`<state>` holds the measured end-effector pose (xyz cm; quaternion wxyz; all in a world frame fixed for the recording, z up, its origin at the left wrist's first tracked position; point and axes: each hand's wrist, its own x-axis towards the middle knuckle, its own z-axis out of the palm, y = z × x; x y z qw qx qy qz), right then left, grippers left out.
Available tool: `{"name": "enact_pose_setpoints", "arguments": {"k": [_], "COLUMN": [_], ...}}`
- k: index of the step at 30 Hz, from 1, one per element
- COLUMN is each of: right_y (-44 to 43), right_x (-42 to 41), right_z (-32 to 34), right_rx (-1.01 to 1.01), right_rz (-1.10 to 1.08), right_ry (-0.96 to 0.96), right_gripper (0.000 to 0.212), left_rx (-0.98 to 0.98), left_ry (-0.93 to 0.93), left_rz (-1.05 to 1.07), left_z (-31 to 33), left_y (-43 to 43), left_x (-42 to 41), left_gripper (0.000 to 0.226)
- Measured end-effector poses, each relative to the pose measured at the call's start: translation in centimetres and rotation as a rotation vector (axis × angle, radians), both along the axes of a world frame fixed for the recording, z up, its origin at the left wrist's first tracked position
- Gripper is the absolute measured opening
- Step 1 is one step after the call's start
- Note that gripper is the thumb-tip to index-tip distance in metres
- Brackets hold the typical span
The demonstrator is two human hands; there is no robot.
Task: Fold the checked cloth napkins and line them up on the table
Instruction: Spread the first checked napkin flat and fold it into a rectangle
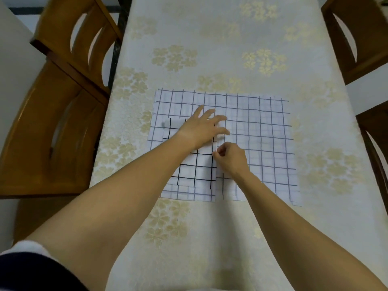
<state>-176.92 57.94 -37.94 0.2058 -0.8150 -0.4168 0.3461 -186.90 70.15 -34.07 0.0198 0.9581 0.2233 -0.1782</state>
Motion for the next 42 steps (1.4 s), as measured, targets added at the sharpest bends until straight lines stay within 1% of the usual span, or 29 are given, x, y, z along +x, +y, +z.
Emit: {"name": "enact_pose_setpoints", "arguments": {"k": [2,3,5,7,9,12,14,16,17,19,21,23,24,25,27,28,29,31,32,34,35,37,38,39,42], "right_y": [-0.1,-0.1,0.0,0.4,1.1,2.0,2.0,1.7,1.5,1.0,0.7,0.6,0.6,0.6,0.4,0.3,0.2,-0.2,-0.4,-0.9,-1.2,-1.6,-1.8,-1.9,-1.9], "right_x": [0.8,1.4,2.8,4.5,6.0,8.1,9.3,10.5,10.9,11.5,11.5,11.4,11.2,10.9,9.6,8.5,7.0,3.6,2.1,0.0,-0.6,-0.8,-0.6,-0.3,1.2], "right_z": [0.8,1.2,2.0,2.6,2.9,3.2,3.1,2.9,2.8,2.6,2.4,1.8,1.5,1.2,1.2,1.2,1.2,0.6,-0.1,-1.8,-2.6,-3.7,-4.1,-4.4,-4.5], "right_rx": [0.031,0.045,0.064,0.066,0.064,0.043,0.022,0.032,0.046,0.093,0.144,0.163,0.159,0.156,0.194,0.241,0.293,0.373,0.394,0.375,0.331,0.244,0.219,0.196,0.086], "right_rz": [0.078,0.115,0.169,0.189,0.207,0.251,0.243,0.144,0.07,-0.086,-0.194,-0.257,-0.276,-0.281,-0.212,-0.14,-0.051,0.135,0.212,0.329,0.371,0.424,0.443,0.46,0.48], "right_ry": [-0.017,-0.018,0.001,0.017,0.026,0.015,-0.015,-0.019,0.012,0.139,0.244,0.237,0.165,0.033,-0.278,-0.382,-0.433,-0.473,-0.484,-0.473,-0.449,-0.415,-0.427,-0.455,-0.515], "right_gripper": [0.011,0.01,0.008,0.007,0.006,0.011,0.015,0.017,0.018,0.02,0.015,0.01,0.013,0.022,0.04,0.044,0.047,0.051,0.052,0.05,0.051,0.055,0.055,0.055,0.062], "left_rx": [0.015,0.012,-0.037,-0.097,-0.126,-0.355,-0.45,-0.514,-0.54,-0.587,-0.607,-0.598,-0.575,-0.527,-0.323,-0.215,-0.152,-0.168,-0.192,-0.21,-0.215,-0.179,-0.145,-0.117,-0.088], "left_ry": [0.009,0.015,0.012,-0.033,-0.088,-0.22,-0.29,-0.336,-0.363,-0.431,-0.441,-0.433,-0.448,-0.473,-0.538,-0.574,-0.623,-0.695,-0.698,-0.633,-0.588,-0.48,-0.431,-0.393,-0.313], "left_rz": [-0.13,-0.148,-0.095,-0.011,0.076,0.355,0.511,0.641,0.701,0.807,0.854,0.865,0.872,0.877,0.857,0.83,0.789,0.685,0.649,0.642,0.653,0.631,0.606,0.59,0.598], "left_z": [0.8,1.2,1.8,2.7,3.4,3.3,2.3,1.2,0.6,-0.5,-1.0,-1.5,-1.7,-1.8,-1.9,-1.9,-2.0,-2.4,-2.8,-4.2,-5.0,-6.2,-6.6,-7.0,-7.6], "left_y": [0.3,0.6,1.4,2.3,3.0,3.9,4.1,3.7,3.5,3.1,2.5,2.1,1.9,1.6,0.6,-0.3,-1.5,-4.3,-5.5,-7.2,-7.7,-8.2,-8.2,-8.2,-7.8], "left_x": [0.5,0.7,0.9,0.6,-0.1,-1.6,-3.2,-5.1,-5.9,-7.1,-7.7,-7.9,-7.8,-7.7,-7.1,-6.6,-5.9,-4.4,-3.8,-3.1,-3.1,-3.3,-3.4,-3.7,-4.9], "left_gripper": [0.037,0.029,0.017,0.007,0.016,0.024,0.027,0.026,0.024,0.024,0.024,0.024,0.023,0.025,0.037,0.041,0.041,0.042,0.045,0.053,0.059,0.072,0.076,0.075,0.059]}}
